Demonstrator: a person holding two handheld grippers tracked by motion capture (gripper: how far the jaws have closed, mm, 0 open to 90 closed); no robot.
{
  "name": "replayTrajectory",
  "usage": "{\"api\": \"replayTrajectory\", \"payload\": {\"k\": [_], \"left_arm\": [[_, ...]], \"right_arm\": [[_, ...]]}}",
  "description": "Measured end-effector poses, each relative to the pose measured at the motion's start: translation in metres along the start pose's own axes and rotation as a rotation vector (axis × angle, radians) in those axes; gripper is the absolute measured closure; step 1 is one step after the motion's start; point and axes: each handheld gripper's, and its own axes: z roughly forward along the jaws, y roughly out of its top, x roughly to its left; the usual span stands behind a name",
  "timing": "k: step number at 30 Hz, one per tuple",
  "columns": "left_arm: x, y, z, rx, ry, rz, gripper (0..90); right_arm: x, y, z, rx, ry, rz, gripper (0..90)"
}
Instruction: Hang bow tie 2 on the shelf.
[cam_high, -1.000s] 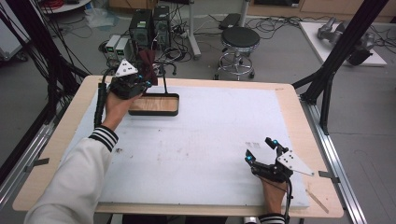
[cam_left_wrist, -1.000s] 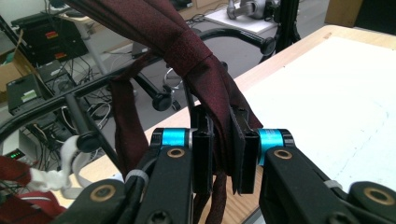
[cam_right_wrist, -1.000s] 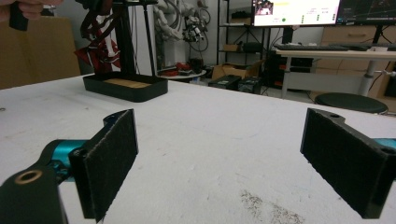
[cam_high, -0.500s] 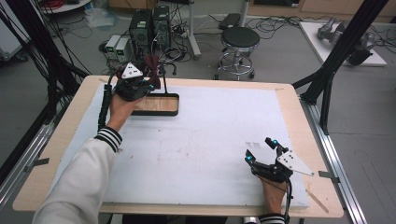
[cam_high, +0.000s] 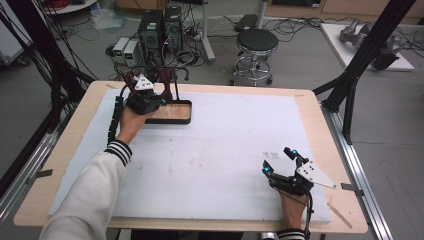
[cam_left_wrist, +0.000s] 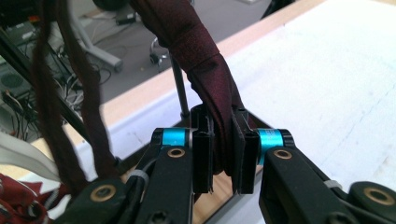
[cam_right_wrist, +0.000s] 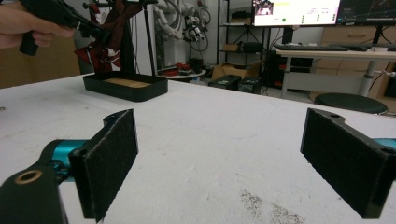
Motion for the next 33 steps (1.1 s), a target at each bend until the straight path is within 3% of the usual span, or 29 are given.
{"api": "replayTrajectory", "payload": {"k": [7,18,19,21,25,30,33], "left_arm": [[0.005,-0.009,0.003,0.024,-0.008,-0.031,81.0],[0.007,-0.011,0.003,0.035,-0.006,-0.052,76.6],[0.007,-0.011,0.003,0.038,-0.011,-0.052,72.0],[0.007,-0.012,0.004,0.025,-0.053,-0.064,49.4],[0.006,-0.013,-0.002,-0.038,-0.106,-0.084,17.8],[0.005,-0.013,-0.014,-0.084,-0.145,-0.05,14.3],[0.006,-0.014,-0.023,-0.127,-0.143,-0.047,14.3]], "right_arm": [[0.0,0.0,0.0,-0.001,0.002,0.001,10.4],[0.0,0.0,0.0,0.0,0.002,0.001,10.4],[0.0,0.0,0.0,-0.001,0.002,0.001,10.4],[0.0,0.0,0.0,0.001,0.004,0.003,10.4],[0.0,0.0,0.0,0.0,0.004,0.001,10.4],[-0.001,0.0,0.0,-0.005,0.005,0.009,10.4],[0.0,0.0,-0.001,-0.003,0.007,0.005,10.4]]}}
